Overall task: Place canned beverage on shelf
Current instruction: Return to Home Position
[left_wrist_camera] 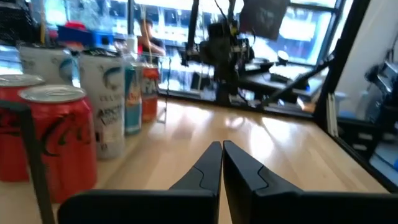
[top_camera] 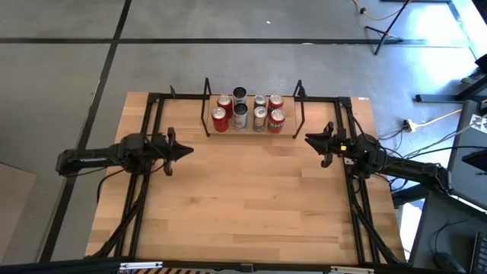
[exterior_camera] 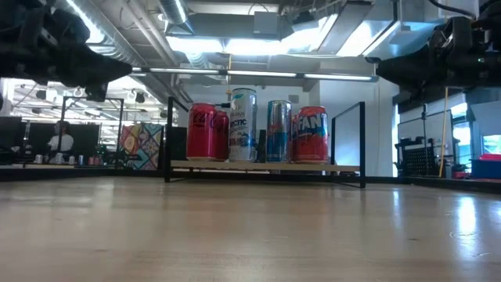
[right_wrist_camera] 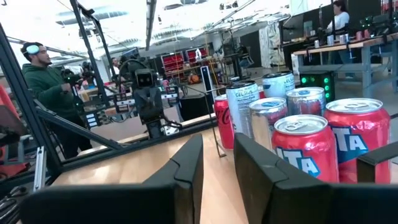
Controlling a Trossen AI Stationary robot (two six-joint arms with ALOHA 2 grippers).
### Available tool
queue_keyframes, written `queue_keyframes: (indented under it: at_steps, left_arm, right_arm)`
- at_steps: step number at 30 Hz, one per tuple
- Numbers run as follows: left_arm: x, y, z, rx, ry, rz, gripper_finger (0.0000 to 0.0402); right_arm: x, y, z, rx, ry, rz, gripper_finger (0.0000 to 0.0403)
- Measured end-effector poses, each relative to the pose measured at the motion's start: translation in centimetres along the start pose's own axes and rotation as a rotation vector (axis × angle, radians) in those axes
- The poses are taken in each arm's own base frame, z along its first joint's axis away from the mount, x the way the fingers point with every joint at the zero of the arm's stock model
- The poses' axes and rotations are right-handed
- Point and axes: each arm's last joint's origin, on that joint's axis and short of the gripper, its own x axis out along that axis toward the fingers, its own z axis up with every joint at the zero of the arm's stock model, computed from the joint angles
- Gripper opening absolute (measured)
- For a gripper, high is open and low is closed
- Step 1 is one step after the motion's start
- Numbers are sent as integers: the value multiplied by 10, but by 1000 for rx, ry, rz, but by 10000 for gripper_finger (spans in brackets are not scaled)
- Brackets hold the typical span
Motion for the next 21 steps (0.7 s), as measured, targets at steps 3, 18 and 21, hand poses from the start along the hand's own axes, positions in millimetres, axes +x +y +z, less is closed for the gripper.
queue_keyframes:
  at_steps: [3, 18, 21]
  left_arm:
    - [-2, 1, -4, 11, -39, 11, 5]
    - [-2, 1, -5, 2, -24, 21, 4]
    - [-2, 1, -5, 2, -24, 22, 4]
  right_arm:
    - [0, 0, 0, 2, 2, -1, 76]
    - [-3, -5, -23, 50, 241, -61, 76]
    - [-4, -6, -29, 54, 298, -75, 76]
